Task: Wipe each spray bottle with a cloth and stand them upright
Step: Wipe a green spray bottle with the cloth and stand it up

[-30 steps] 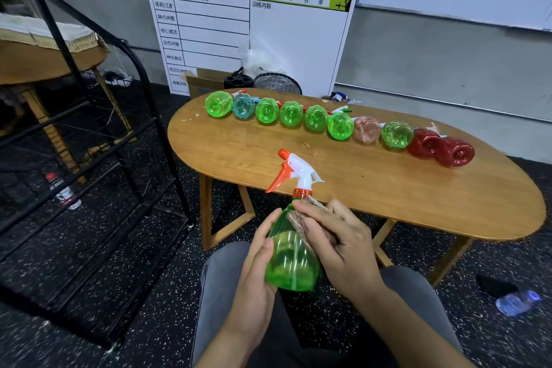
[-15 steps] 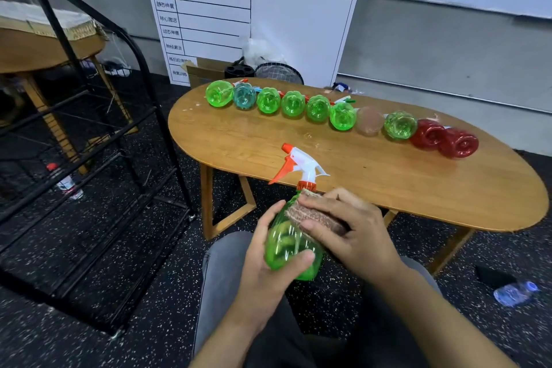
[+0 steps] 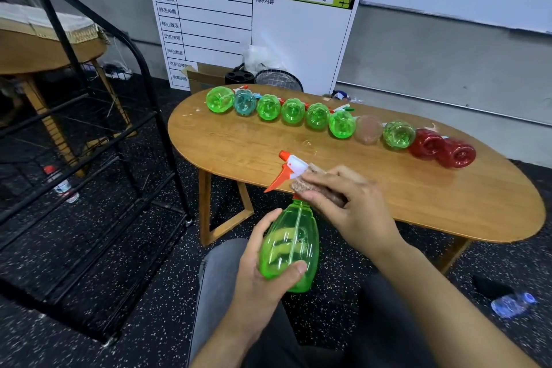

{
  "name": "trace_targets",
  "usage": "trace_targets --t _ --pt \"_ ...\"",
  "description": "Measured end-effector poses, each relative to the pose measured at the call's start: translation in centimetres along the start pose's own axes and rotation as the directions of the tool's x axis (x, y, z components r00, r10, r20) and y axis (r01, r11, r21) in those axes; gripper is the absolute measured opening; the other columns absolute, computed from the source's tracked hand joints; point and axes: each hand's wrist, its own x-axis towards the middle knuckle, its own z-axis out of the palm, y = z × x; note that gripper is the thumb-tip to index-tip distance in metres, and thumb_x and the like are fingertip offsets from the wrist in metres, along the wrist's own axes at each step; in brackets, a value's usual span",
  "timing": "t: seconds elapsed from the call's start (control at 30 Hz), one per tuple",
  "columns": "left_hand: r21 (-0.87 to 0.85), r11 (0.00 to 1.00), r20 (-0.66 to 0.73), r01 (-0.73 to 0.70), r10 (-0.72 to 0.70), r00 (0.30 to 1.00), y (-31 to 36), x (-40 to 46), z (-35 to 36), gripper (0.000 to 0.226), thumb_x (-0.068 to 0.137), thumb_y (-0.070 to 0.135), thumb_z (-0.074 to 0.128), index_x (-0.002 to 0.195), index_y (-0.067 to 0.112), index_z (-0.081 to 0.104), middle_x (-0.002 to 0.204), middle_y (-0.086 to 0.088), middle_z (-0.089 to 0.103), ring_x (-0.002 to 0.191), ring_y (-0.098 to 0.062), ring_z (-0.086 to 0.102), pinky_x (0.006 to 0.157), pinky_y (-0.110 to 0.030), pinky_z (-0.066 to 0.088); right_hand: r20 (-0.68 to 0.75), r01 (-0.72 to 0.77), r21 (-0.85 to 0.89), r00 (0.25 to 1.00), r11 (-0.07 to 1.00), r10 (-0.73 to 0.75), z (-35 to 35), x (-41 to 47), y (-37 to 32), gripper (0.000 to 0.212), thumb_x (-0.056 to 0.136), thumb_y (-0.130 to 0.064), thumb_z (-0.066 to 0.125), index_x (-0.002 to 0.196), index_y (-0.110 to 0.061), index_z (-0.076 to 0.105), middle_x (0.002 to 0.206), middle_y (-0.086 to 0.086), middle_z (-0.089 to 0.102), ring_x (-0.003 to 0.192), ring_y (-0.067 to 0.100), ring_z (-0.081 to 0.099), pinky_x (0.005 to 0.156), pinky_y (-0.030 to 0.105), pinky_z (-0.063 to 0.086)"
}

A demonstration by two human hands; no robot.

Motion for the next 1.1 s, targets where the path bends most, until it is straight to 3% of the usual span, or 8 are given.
trace_targets --t 0.07,0.23,0.33,0.47,0.57,0.7,0.8,1.1 --pt "0.008 1.0 -0.002 -0.005 0.005 1.0 0.1 0.0 0.0 0.086 0.07 0.021 0.088 0.147 0.033 0.052 0.129 -0.001 0.073 0.117 -0.028 0.072 0.089 -0.036 0.062 0.062 0.005 -0.013 0.998 1.0 -0.004 -0.1 0.0 -0.1 0.043 0.091 -0.05 0.065 0.127 -0.027 0.073 0.101 -0.012 0.065 0.081 0.003 0.062 0.064 0.009 0.049" --pt "0.021 1.0 0.041 -0.018 0.017 0.999 0.5 -0.2 0.5 0.089 0.072 0.016 0.088 0.151 0.025 0.046 0.129 0.013 0.072 0.119 -0.02 0.071 0.089 -0.029 0.06 -0.13 -0.059 -0.154 0.991 0.986 0.039 -1.4 1.4 -0.4 0.046 0.09 -0.05 0.062 0.126 -0.023 0.073 0.1 -0.014 0.065 0.077 -0.008 0.057 0.066 0.008 0.048" --pt "0.011 1.0 0.029 -0.023 0.023 0.999 0.6 -0.3 0.3 0.091 0.066 0.025 0.087 0.149 0.025 0.048 0.126 0.017 0.072 0.116 -0.017 0.072 0.088 -0.027 0.06 -0.002 -0.009 -0.13 1.0 0.991 0.009 -1.1 1.2 -0.8 0.042 0.091 -0.05 0.063 0.124 -0.026 0.075 0.099 -0.017 0.064 0.075 -0.002 0.061 0.064 0.007 0.049" --pt "0.026 1.0 0.039 -0.01 0.009 0.999 0.3 -0.3 0.3 0.09 0.069 0.021 0.09 0.149 0.028 0.049 0.127 0.005 0.074 0.117 -0.025 0.072 0.089 -0.03 0.06 -0.083 -0.034 -0.195 0.996 0.98 0.018 -1.4 1.9 -0.7 0.036 0.092 -0.043 0.071 0.121 -0.024 0.077 0.096 -0.017 0.064 0.076 -0.006 0.059 0.07 0.003 0.045" --pt "0.029 1.0 0.048 -0.005 0.004 0.999 0.0 -0.3 0.4 0.086 0.073 0.006 0.086 0.148 0.03 0.05 0.127 0.001 0.074 0.116 -0.025 0.072 0.089 -0.031 0.06 -0.123 -0.059 -0.163 0.992 0.985 0.039 -1.4 2.5 -1.3 0.04 0.092 -0.046 0.067 0.123 -0.022 0.075 0.102 -0.014 0.067 0.084 0.002 0.065 0.08 0.022 0.059" --pt "0.025 1.0 0.044 0.005 -0.006 0.999 -0.1 -0.2 0.3 0.086 0.072 0.003 0.084 0.146 0.031 0.051 0.125 0.004 0.074 0.116 -0.024 0.072 0.089 -0.032 0.061 0.065 0.051 -0.193 0.997 0.98 -0.039 -0.3 1.9 -2.4 0.047 0.095 -0.056 0.053 0.126 -0.027 0.072 0.099 -0.015 0.064 0.072 0.005 0.064 0.064 0.029 0.062" --pt "0.032 0.999 0.046 0.008 -0.009 0.999 -0.2 -0.1 0.3 0.085 0.073 0.003 0.084 0.146 0.033 0.052 0.126 0.0 0.074 0.115 -0.025 0.072 0.089 -0.03 0.06 -0.057 -0.016 -0.172 0.998 0.985 0.006 -0.1 2.3 -1.8 0.05 0.095 -0.061 0.053 0.125 -0.027 0.073 0.102 -0.014 0.066 0.079 0.007 0.066 0.073 0.04 0.063" --pt "0.002 1.0 0.04 -0.003 0.003 0.999 -0.3 0.0 0.4 0.082 0.07 0.017 0.091 0.141 0.04 0.057 0.129 -0.006 0.073 0.119 -0.028 0.072 0.093 -0.034 0.059 0.094 0.126 -0.207 0.99 0.97 -0.108 1.1 1.8 -2.6 0.049 0.098 -0.064 0.049 0.123 -0.031 0.074 0.101 -0.018 0.066 0.077 0.006 0.066 0.066 0.038 0.062"
